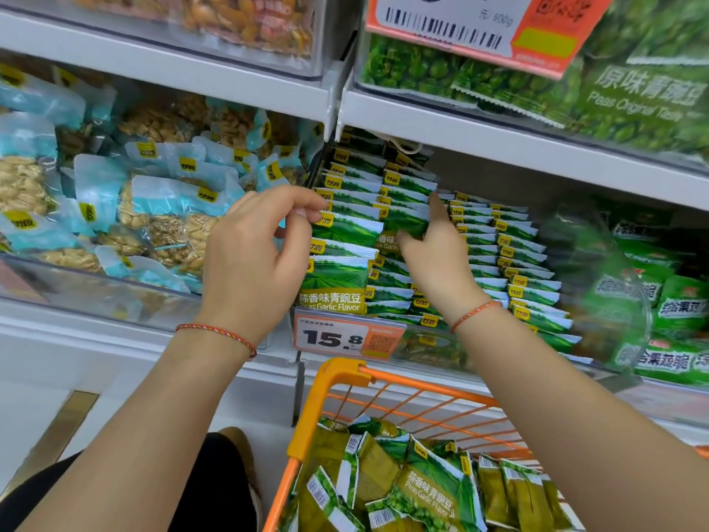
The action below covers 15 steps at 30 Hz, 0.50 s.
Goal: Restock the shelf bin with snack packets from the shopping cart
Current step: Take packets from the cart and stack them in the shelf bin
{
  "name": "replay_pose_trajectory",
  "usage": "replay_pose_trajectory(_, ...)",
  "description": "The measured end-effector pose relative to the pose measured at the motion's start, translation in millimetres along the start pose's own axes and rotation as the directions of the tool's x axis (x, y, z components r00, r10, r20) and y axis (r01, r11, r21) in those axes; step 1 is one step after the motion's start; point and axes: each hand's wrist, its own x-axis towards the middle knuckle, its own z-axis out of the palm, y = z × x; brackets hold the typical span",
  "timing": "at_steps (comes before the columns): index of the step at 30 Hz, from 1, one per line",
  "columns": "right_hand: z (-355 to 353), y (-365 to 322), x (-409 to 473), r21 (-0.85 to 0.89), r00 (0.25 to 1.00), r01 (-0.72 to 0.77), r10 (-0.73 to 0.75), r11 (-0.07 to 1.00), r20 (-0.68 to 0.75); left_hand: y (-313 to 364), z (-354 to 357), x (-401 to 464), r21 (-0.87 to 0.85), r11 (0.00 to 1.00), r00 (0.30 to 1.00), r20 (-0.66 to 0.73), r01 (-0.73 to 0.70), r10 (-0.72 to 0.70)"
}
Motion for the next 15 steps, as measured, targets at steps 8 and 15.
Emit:
replay_pose_trajectory(8, -14.1, -8.9, 43.3, 0.68, 0.938, -0.288, 0.342, 0.675, 0.057, 0.5, 0.1, 0.3, 0.008, 1.0, 1.0, -0.007, -0.01, 0.01)
replay_pose_trajectory(15, -1.7, 33.5, 121.3, 0.585, 0.985, -0.172, 0.127, 0.793, 0.117, -2.2, -0.7, 0.9, 0.0, 1.0, 1.0, -0.004, -0.004, 0.004)
